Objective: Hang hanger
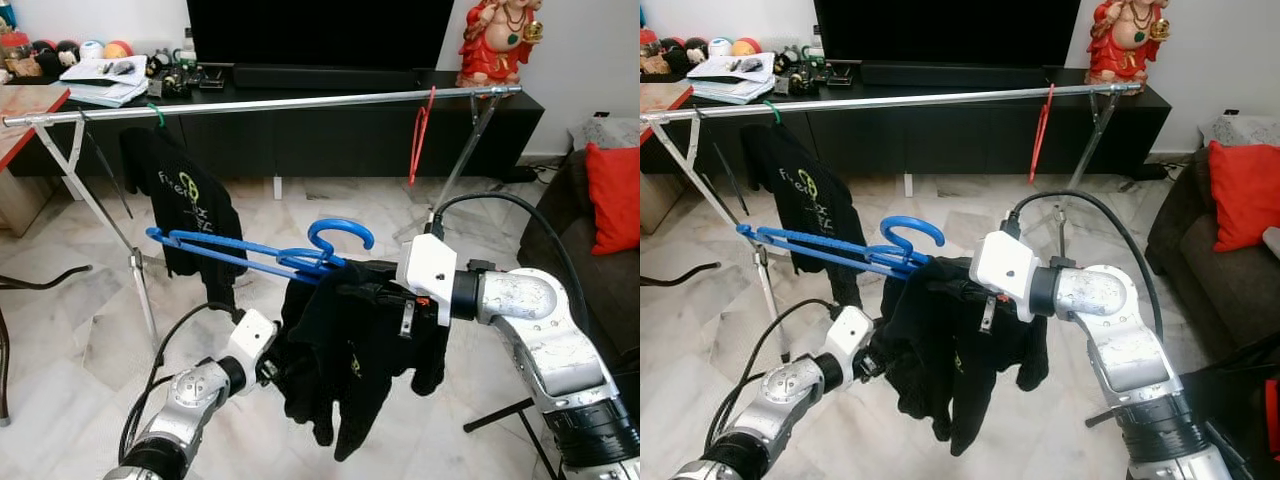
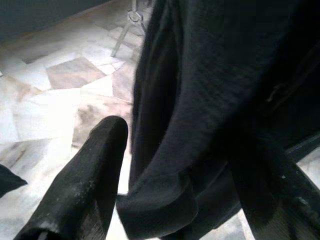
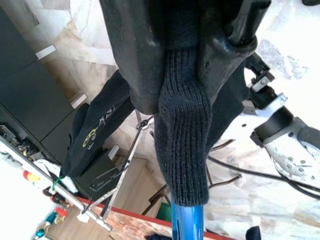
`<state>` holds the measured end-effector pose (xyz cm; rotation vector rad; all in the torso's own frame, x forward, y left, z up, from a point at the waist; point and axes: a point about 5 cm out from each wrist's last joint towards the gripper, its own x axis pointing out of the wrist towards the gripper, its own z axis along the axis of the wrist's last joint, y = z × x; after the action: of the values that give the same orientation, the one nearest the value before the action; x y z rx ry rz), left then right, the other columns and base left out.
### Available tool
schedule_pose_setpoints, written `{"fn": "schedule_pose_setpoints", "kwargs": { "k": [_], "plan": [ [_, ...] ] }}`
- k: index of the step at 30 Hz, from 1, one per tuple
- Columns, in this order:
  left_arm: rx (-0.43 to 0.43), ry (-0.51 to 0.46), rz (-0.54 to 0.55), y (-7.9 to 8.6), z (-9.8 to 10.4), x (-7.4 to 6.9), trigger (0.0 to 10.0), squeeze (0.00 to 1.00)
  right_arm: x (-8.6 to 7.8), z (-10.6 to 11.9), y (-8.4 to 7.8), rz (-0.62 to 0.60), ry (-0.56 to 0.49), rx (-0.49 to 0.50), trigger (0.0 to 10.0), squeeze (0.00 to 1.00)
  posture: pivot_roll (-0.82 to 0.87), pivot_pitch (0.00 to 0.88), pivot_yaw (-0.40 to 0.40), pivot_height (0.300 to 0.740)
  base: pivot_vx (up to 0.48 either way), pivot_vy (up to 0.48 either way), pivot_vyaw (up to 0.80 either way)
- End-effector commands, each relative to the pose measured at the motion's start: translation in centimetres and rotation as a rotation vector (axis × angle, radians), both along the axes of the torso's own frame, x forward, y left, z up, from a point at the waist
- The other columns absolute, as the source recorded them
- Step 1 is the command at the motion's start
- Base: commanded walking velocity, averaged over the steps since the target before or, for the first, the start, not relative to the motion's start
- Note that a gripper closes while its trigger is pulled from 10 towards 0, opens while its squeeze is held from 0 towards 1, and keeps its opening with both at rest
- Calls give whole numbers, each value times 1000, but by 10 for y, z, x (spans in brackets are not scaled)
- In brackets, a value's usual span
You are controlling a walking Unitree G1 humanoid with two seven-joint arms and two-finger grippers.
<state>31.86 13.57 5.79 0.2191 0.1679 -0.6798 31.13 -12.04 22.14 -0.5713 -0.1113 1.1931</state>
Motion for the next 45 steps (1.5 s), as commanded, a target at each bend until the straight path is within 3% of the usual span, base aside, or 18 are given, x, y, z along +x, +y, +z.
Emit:
{"fn": "schedule_pose_setpoints", "kwargs": {
  "k": [1, 2, 24, 43, 45],
  "plan": [
    [-8, 2, -8, -1, 0, 1, 4588, 0, -5, 9, 5, 32, -34, 16, 0, 0, -86, 103, -38, 740, 0, 0, 0],
    [-11, 3, -7, -1, 0, 1, 0, 0, -5, 9, 4, 29, -32, 14, 0, 0, -86, 104, -39, 740, 0, 0, 0],
    [36, 69, -99, -1, -14, -10, 0, 0, -2, 2, -1, -7, -7, -7, 0, 0, -79, 104, -40, 740, 0, 0, 0],
    [41, 94, -118, 0, -19, -14, 0, 0, 2, -5, -3, -35, 10, -12, 0, 0, -75, 104, -40, 740, 0, 0, 0],
    [62, 99, -85, 3, -21, -14, 0, 0, 5, -6, -9, -76, 11, 3, 0, 0, -75, 104, -41, 740, 0, 0, 0]
  ]
}}
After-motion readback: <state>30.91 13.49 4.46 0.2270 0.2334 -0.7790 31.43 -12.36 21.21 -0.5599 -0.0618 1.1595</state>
